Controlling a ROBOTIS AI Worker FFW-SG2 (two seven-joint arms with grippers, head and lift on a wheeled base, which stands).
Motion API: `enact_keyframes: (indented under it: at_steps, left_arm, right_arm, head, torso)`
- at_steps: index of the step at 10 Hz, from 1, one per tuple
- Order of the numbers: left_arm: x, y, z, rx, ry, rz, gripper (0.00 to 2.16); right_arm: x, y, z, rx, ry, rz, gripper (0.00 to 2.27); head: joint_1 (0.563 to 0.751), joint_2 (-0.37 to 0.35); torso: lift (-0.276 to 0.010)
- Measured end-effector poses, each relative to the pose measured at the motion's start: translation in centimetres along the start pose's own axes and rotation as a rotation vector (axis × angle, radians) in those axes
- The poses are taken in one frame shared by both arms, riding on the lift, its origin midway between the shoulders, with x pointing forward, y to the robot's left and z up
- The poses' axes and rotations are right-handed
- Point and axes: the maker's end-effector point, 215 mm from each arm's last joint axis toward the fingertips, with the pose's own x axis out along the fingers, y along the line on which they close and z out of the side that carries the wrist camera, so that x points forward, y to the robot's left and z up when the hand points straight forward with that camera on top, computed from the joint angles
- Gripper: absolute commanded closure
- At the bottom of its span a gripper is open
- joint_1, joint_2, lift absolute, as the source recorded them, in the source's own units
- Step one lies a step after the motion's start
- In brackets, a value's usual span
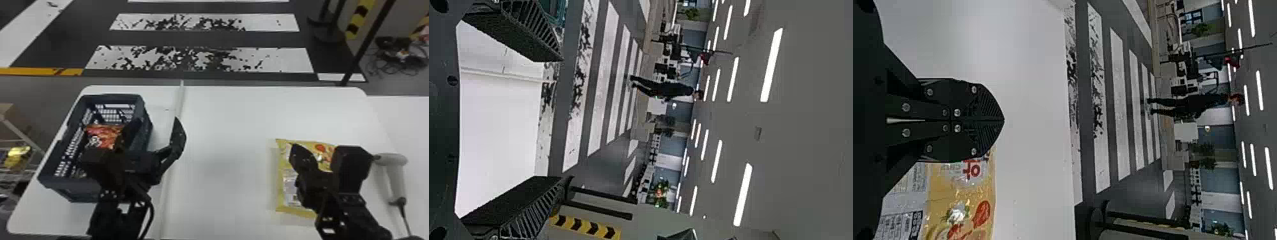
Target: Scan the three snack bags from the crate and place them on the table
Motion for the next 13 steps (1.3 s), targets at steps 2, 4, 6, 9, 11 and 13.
enact_keyframes:
  at_steps: [2,4,6,9,11,13]
  left_arm:
    - [0.0,1.0,0.0,0.009,-0.001,0.02,0.02]
    - [0.2,1.5,-0.2,0.01,-0.002,0.03,0.02]
    - [0.3,1.7,0.0,0.01,-0.009,0.041,0.02]
    - [0.3,1.2,0.1,0.004,-0.011,0.04,0.02]
    - [0.3,0.8,-0.3,0.001,-0.005,0.034,0.02]
    - [0.3,0.6,-0.5,-0.004,-0.001,0.039,0.02]
  right_arm:
    - [-1.0,-3.3,-1.0,0.01,0.031,0.081,0.88]
    - [-1.8,-7.8,-1.6,0.014,0.043,0.1,0.44]
    - [-1.7,-13.1,-2.2,-0.004,0.043,0.013,0.36]
    - [-0.1,-18.7,-2.8,-0.028,0.011,-0.059,0.36]
    - [0.4,-22.0,-3.4,-0.03,0.021,-0.115,0.35]
    - [1.5,-26.6,-4.7,-0.042,0.053,-0.181,0.33]
  head:
    - [0.695,-0.003]
    - [0.695,-0.046]
    - [0.695,-0.123]
    - [0.695,-0.193]
    - [0.695,-0.246]
    - [0.695,-0.306]
  torso:
    - [-0.062]
    - [-0.062]
    - [-0.062]
    - [-0.062]
    - [-0.062]
    - [-0.062]
